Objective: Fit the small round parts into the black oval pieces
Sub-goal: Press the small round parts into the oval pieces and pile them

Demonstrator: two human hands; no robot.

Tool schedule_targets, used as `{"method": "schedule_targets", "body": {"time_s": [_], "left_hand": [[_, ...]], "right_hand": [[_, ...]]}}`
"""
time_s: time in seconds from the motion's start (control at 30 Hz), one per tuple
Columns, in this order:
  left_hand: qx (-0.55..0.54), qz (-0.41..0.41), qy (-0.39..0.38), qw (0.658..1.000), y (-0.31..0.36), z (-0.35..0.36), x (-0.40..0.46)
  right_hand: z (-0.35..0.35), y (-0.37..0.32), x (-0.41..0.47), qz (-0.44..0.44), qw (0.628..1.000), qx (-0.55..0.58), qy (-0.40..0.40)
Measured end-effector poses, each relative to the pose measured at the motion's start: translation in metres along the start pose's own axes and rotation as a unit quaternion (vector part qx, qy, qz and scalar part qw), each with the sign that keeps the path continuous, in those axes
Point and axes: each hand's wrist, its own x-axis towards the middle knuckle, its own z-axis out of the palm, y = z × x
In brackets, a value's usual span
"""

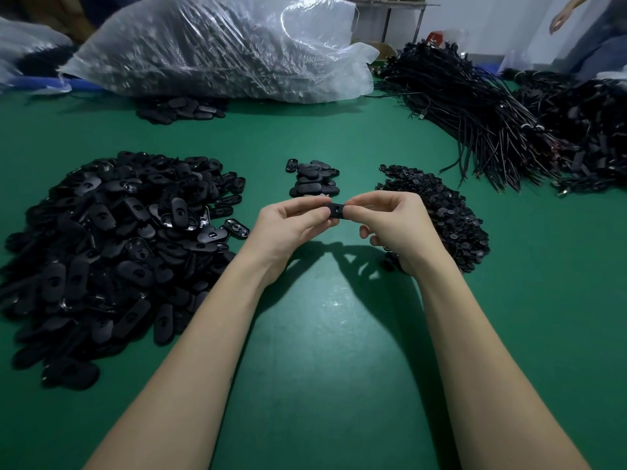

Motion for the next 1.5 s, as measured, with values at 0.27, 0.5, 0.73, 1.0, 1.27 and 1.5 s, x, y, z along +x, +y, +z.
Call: {"method": "schedule_targets", "body": {"time_s": [0.27, 0.5, 0.73, 1.0, 1.27, 1.5], "left_hand": [[0.011, 0.002, -0.005, 1.000, -0.0020, 0.0002, -0.0008], [0.018, 0.000, -0.007, 1.000, -0.0036, -0.0002, -0.0010], [0.051, 0.001, -0.020, 0.998, -0.0051, -0.0008, -0.0012], [0.113, 0.011, -0.001, 0.994, -0.0068, 0.0021, -0.0019], [0.060, -0.006, -0.012, 0.998, -0.0022, 0.0003, -0.0035], [0.066, -0.003, -0.012, 0.998, -0.0019, -0.0042, -0.0027]], "right_hand": [[0.0036, -0.0005, 0.0003, -0.007, 0.999, -0.033, 0.017], [0.0052, 0.0004, -0.0003, 0.021, 0.999, -0.038, 0.020], [0.0046, 0.0008, -0.0005, 0.066, 0.997, -0.021, 0.019], [0.0066, 0.0023, -0.0007, 0.102, 0.995, 0.016, -0.002], [-0.0020, 0.0042, -0.0002, 0.090, 0.992, 0.057, -0.064], [0.0003, -0.0005, -0.0011, 0.050, 0.989, 0.097, -0.099]]}}
